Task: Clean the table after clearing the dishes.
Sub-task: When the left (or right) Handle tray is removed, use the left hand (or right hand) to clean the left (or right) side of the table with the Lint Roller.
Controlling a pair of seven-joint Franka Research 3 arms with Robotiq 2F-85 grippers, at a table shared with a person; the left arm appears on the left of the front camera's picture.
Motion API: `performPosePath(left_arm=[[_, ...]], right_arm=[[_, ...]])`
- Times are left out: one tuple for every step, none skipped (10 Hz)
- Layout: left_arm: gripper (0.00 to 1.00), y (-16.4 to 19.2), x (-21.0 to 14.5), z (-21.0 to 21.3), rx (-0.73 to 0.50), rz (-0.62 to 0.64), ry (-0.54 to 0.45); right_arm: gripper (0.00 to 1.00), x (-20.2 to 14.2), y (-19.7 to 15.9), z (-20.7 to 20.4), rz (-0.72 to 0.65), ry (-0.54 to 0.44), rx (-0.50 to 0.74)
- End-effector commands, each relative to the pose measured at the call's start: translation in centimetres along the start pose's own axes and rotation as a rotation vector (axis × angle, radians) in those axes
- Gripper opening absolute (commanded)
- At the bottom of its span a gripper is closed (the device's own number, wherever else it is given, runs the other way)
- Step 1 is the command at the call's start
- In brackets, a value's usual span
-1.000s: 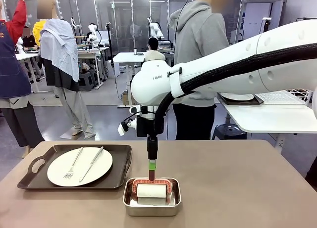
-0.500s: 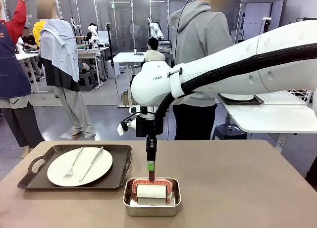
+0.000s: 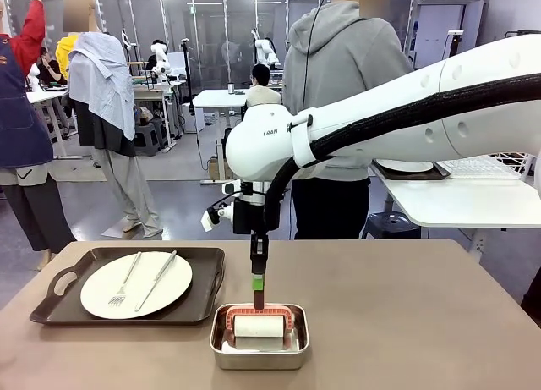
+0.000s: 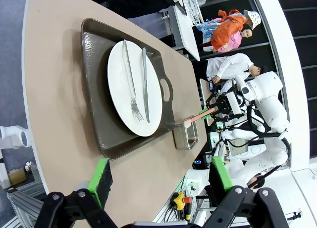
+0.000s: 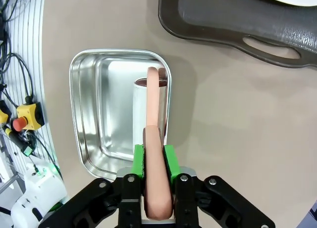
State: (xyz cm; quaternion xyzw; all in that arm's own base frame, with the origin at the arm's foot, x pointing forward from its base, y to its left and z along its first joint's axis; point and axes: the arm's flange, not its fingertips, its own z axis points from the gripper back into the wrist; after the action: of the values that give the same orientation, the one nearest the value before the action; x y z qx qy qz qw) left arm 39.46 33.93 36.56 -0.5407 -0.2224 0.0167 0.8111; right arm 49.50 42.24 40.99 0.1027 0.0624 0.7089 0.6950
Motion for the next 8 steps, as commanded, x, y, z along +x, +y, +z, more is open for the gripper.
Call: performPosePath(left_arm=[[1.0,-0.1,-0.2,0.3,0.008,0.0,0.007],[1.0,-0.1,-0.2,0.3,0.008,0.0,0.007],[1.0,-0.1,-0.2,0.3,0.008,0.0,0.007],[1.0,-0.1,-0.2,0.3,0.008,0.0,0.007],[1.0,-0.1,-0.2,0.3,0.008,0.0,0.007],[1.0,-0.1,-0.2,0.3,0.008,0.0,0.007],[1.0,-0.1,-0.2,0.3,0.008,0.0,0.007],[1.0,-0.1,-0.2,0.3,0.008,0.0,0.007]], right_arm=[[0.0,-0.9,1.1,0.2,0.015,-0.015,-0.01],[0.0,-1.2,1.6,0.8,-0.006,-0.014,-0.016],[0.0,-1.6,3.0,2.0,-0.049,0.009,-0.025],[0.0,-2.2,4.5,3.5,-0.134,0.022,-0.041],[0.16,-3.3,6.0,5.3,-0.218,-0.019,-0.031],[0.16,-4.7,6.8,7.0,-0.31,-0.05,-0.05],[0.16,-6.8,7.5,8.9,-0.422,-0.119,-0.076],[0.16,-8.9,7.5,9.9,-0.551,-0.181,-0.085]])
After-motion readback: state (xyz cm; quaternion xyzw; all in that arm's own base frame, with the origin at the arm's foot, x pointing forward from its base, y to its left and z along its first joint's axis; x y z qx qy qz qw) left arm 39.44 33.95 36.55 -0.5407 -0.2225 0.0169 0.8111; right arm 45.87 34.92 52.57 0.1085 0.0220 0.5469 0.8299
